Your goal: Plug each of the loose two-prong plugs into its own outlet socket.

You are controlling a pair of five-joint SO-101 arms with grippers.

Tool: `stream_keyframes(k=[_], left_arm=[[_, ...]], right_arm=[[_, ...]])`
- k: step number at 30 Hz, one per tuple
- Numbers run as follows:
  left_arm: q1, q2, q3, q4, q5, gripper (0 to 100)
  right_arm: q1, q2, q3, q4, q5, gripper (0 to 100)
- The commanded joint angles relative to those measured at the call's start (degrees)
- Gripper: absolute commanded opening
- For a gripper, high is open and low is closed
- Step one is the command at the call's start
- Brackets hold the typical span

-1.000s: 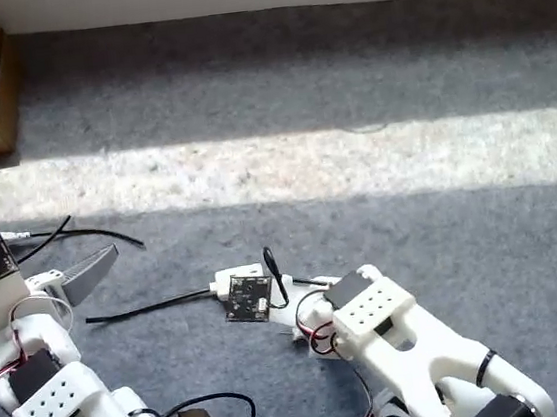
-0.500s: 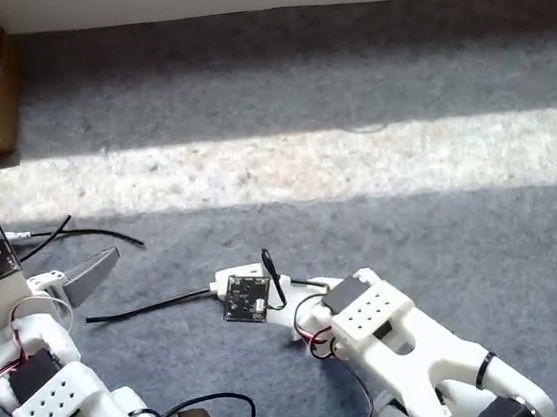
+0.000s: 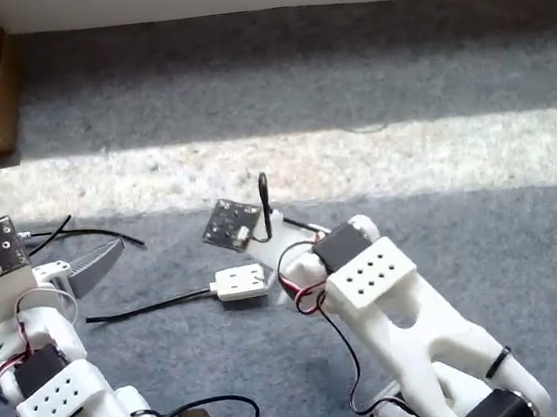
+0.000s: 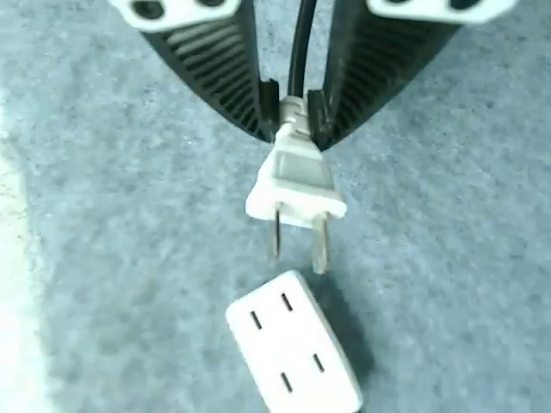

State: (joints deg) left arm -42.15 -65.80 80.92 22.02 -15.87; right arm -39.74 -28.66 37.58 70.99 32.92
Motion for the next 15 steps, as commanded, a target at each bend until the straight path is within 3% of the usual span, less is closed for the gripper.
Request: stream_keyframes(k=[1, 3, 6, 9, 15], left_arm=[[3.7, -0.7, -3.4, -0.2, -0.4, 67], [5.0, -0.7, -7.1, 4.5, -0.1, 67], [8.7, -0.7, -15.3, 18.1, 0.0, 67], [13.0, -0.7, -23.8, 30.2, 0.0, 67], [17.2, -0.7, -35.4, 44.4, 0.0, 67]], right_arm=[[-3.2, 0.3, -18.3, 9.6, -4.2, 0.8], [-5.4, 3.1, -25.2, 14.8, -6.6, 0.8], [-7.0, 8.5, -30.0, 17.7, -10.3, 0.8], [-7.2, 11.0, -29.8, 17.1, -12.0, 0.8], [-7.3, 6.3, -22.2, 9.9, -14.2, 0.8]])
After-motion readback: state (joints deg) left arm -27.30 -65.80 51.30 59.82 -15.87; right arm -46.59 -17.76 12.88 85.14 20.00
